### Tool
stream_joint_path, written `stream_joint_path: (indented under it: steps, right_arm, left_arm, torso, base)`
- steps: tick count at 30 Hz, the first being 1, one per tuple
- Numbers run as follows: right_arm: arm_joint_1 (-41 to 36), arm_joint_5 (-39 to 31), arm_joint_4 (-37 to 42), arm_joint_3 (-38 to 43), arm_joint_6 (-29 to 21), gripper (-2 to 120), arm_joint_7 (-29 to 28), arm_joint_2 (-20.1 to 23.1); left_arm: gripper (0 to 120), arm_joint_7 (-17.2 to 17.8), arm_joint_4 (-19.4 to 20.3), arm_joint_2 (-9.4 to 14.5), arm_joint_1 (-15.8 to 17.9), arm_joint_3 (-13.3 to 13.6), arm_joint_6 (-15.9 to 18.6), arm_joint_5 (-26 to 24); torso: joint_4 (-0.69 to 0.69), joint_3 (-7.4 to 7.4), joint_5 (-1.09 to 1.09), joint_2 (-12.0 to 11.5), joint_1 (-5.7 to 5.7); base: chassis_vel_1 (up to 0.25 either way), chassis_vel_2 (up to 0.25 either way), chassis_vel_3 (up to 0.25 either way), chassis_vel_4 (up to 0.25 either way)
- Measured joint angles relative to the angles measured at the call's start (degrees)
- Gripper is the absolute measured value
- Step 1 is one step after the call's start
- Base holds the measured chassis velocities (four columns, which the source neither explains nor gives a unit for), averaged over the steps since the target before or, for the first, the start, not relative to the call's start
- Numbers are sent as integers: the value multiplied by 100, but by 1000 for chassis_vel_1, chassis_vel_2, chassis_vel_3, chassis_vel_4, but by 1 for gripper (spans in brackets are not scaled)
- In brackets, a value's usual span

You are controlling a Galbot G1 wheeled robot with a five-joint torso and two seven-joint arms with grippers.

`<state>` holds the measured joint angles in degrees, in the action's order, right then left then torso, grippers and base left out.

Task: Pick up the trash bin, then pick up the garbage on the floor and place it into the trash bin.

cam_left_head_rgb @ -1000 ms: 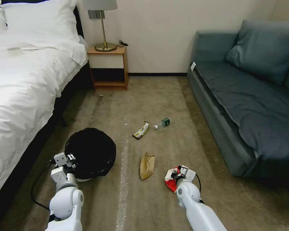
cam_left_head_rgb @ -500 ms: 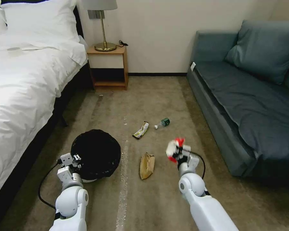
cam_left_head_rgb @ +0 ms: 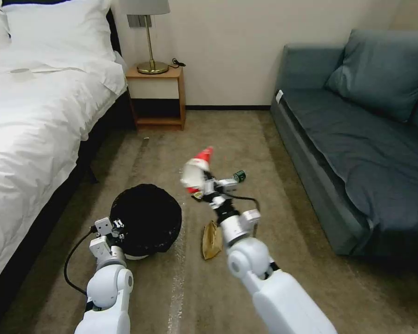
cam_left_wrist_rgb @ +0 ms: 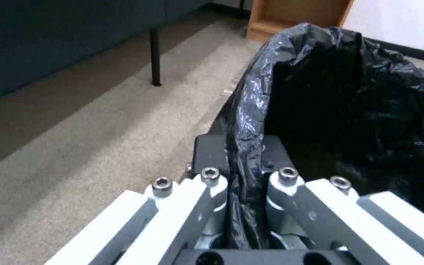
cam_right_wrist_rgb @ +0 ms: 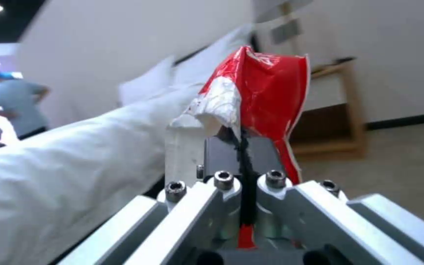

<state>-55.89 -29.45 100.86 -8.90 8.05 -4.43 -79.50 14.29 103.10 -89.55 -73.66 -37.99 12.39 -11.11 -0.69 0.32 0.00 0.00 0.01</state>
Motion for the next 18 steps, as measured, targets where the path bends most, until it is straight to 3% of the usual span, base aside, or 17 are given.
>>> stream_joint_path:
  steps: [18]
  right_arm:
    - [469, 158, -1457, -827, 708, 0, 597, -472]
  left_arm:
    - [5, -29, 12, -52, -25, 119, -4, 37]
  torso:
    - [-1, 0, 0, 0, 0]
  base:
    - [0, 0, 0, 0]
